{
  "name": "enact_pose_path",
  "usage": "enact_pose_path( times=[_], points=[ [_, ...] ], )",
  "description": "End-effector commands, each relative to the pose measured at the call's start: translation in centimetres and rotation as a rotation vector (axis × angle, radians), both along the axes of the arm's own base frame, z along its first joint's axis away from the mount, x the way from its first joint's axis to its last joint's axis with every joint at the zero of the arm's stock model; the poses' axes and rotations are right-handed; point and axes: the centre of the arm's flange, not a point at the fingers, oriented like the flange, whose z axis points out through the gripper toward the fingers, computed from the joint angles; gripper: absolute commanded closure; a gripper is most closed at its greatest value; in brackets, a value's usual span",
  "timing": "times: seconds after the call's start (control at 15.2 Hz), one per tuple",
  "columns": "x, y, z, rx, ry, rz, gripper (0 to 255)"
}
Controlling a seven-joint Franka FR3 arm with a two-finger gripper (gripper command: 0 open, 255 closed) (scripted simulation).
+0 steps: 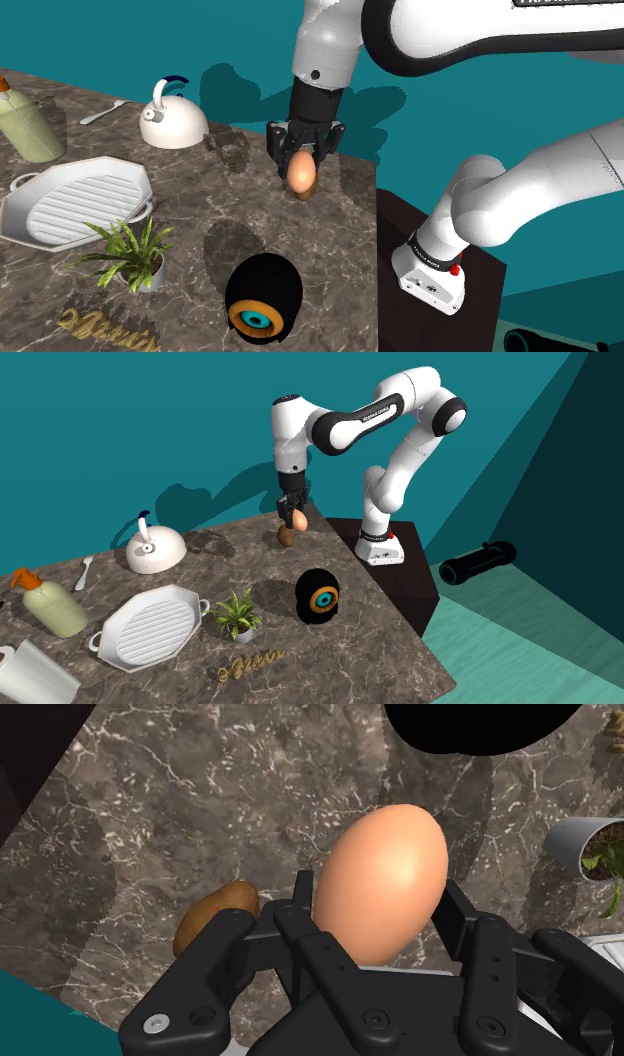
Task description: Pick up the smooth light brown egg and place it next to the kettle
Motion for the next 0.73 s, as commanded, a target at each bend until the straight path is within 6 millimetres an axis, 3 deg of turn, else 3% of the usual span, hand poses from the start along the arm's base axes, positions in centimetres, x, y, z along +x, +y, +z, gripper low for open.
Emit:
enact_pose_path(
  times=[0.0, 0.46, 0.66],
  points=[
    [0.1, 0.0, 1.1, 0.000, 0.000, 0.000, 255],
    [0.1, 0.0, 4.6, 0.000, 0.000, 0.000, 255],
    [3.6, -1.7, 4.6, 0.000, 0.000, 0.000, 255]
  ],
)
